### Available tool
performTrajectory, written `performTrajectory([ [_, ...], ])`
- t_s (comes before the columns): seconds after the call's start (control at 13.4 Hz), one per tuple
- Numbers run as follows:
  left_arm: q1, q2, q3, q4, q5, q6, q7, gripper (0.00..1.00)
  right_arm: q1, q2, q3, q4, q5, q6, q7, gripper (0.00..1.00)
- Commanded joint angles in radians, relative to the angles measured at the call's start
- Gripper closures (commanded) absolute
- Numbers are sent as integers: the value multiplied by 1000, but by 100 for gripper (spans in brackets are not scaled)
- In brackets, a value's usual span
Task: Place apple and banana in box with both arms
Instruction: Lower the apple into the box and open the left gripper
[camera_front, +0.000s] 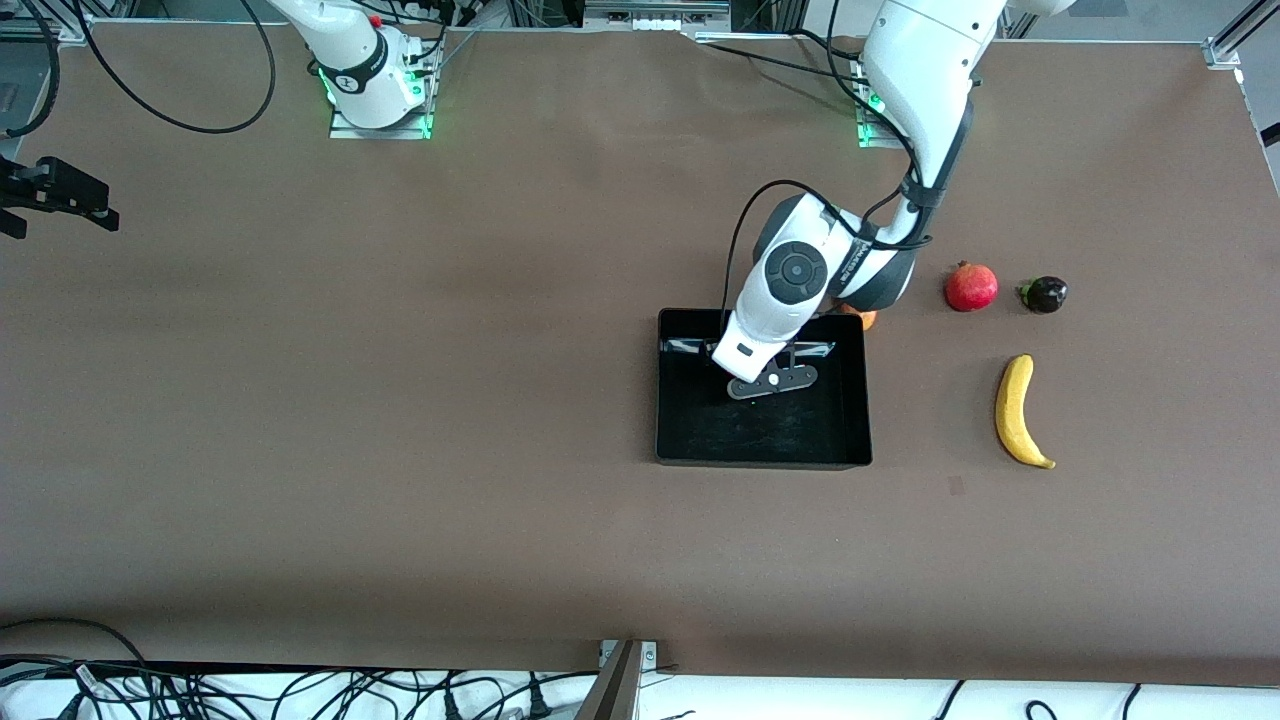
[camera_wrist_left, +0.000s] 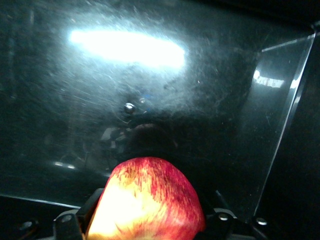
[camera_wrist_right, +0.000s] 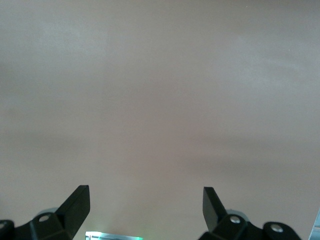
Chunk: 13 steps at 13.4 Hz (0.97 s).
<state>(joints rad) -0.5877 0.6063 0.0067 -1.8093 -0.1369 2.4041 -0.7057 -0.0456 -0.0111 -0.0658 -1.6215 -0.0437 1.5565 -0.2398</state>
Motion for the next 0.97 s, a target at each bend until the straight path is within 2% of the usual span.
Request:
performTrajectory([
  [0.0,-15,21,-4,-1,-27,33,-20,100,-13,2,14,9,13,2,4,0],
  [0.52,-24,66,-4,1,-20,69,-24,100,-11,2,14,9,15,-1,4,0],
  [0.6,-24,67,-4,1,-18,69,-24,91,-11,2,14,9,16,-3,4,0],
  [0.67,-24,69,-4,2,-16,69,-24,71,-11,2,14,9,16,-6,4,0],
  [0.75,-24,72,-4,5,-15,69,-23,21,-11,0,21,9,15,-6,4,0],
  [0.82,-24,70,-4,7,-15,67,-23,0,-11,0,21,9,16,-4,4,0],
  [0.9,-24,67,-4,7,-16,66,-23,0,-11,0,21,9,16,-4,4,0],
])
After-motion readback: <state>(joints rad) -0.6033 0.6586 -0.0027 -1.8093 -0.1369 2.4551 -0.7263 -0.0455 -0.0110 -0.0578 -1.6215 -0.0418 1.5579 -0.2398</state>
